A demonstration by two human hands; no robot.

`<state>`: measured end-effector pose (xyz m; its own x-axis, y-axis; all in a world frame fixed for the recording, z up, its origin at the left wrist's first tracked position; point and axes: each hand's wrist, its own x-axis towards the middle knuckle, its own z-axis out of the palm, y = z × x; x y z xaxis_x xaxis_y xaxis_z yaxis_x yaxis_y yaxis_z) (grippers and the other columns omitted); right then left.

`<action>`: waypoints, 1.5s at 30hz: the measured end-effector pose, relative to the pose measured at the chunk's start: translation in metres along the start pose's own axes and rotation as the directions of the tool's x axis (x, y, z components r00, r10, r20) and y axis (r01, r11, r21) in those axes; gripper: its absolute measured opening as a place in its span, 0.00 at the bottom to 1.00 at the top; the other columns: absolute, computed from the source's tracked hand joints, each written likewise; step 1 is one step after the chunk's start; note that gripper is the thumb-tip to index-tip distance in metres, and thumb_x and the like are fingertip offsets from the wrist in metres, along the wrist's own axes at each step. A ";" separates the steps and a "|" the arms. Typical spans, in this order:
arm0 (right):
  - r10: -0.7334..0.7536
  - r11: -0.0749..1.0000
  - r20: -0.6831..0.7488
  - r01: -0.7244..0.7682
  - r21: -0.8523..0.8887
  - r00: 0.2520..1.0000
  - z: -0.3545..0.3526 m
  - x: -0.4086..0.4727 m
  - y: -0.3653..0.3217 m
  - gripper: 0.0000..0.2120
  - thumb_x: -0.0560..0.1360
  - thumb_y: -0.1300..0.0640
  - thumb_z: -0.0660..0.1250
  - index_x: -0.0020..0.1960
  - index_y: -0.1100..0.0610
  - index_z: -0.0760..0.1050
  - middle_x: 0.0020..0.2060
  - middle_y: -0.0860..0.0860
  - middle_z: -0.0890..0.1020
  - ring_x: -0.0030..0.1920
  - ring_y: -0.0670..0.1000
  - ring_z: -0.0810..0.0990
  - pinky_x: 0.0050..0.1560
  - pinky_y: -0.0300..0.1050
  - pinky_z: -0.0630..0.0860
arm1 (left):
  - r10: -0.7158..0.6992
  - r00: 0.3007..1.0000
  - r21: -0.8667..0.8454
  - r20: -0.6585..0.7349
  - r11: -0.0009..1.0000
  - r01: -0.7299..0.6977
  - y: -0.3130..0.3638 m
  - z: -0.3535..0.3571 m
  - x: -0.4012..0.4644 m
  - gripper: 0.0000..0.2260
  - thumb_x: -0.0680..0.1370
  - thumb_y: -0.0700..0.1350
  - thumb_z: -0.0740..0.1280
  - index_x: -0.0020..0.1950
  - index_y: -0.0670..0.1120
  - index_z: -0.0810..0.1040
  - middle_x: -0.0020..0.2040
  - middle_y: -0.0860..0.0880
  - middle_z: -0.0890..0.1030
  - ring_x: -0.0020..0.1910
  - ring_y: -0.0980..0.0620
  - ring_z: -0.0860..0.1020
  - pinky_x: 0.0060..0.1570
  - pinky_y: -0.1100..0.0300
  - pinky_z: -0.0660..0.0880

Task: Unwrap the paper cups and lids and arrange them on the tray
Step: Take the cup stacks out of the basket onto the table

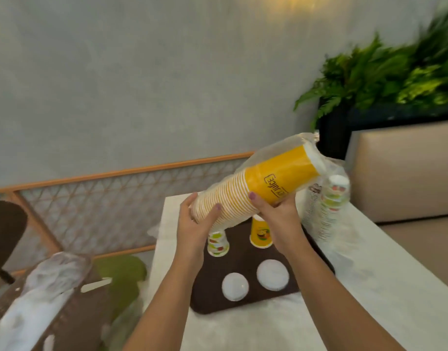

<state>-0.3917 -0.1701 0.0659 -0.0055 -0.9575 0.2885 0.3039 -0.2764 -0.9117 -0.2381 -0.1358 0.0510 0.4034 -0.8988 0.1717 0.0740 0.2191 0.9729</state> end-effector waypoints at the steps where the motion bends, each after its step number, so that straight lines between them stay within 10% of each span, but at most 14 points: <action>1: -0.007 1.000 -0.032 0.006 -0.028 0.999 -0.016 0.001 -0.003 0.44 0.55 0.45 0.77 0.67 0.54 0.65 0.59 0.50 0.79 0.59 0.50 0.79 0.61 0.56 0.75 | 0.006 0.999 0.042 0.046 0.999 -0.008 -0.006 0.014 -0.001 0.34 0.63 0.52 0.74 0.68 0.49 0.67 0.63 0.46 0.72 0.60 0.47 0.74 0.48 0.61 0.78; 17: -0.002 0.958 -0.291 -0.082 -0.276 0.957 -0.231 0.026 0.009 0.39 0.63 0.58 0.77 0.70 0.55 0.63 0.59 0.50 0.77 0.57 0.48 0.78 0.47 0.34 0.78 | -0.252 0.834 0.446 0.491 0.895 0.007 -0.115 0.217 -0.010 0.42 0.61 0.55 0.78 0.71 0.51 0.61 0.63 0.50 0.71 0.62 0.50 0.72 0.60 0.52 0.74; 23: 0.064 0.883 -0.263 -0.178 -0.435 0.963 -0.273 0.042 0.034 0.47 0.54 0.41 0.77 0.68 0.54 0.67 0.56 0.46 0.80 0.54 0.45 0.80 0.49 0.38 0.78 | -0.392 0.798 0.566 0.457 0.820 0.079 -0.165 0.258 -0.012 0.39 0.67 0.49 0.77 0.72 0.50 0.60 0.63 0.49 0.73 0.61 0.50 0.73 0.56 0.57 0.74; 32: 0.071 0.752 -0.147 -0.150 -0.642 0.987 -0.285 0.061 0.064 0.38 0.62 0.51 0.80 0.64 0.41 0.62 0.55 0.40 0.76 0.54 0.42 0.76 0.50 0.35 0.72 | -0.463 0.793 0.610 0.395 0.778 0.151 -0.202 0.295 -0.017 0.32 0.69 0.48 0.76 0.67 0.46 0.64 0.58 0.49 0.76 0.59 0.48 0.76 0.51 0.60 0.73; 45: 0.092 0.631 -0.160 -0.182 -0.754 0.983 -0.290 0.072 0.090 0.41 0.62 0.46 0.79 0.68 0.50 0.62 0.61 0.47 0.75 0.59 0.49 0.76 0.54 0.42 0.74 | -0.442 0.820 0.643 0.364 0.756 0.122 -0.208 0.305 -0.009 0.32 0.69 0.46 0.76 0.67 0.45 0.63 0.60 0.48 0.76 0.56 0.50 0.76 0.50 0.62 0.72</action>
<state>-0.6413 -0.2877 -0.0803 -0.1298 -0.9797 0.1528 -0.5257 -0.0627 -0.8484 -0.5354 -0.2889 -0.1053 -0.0341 -0.9718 -0.2334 -0.4814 -0.1887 0.8560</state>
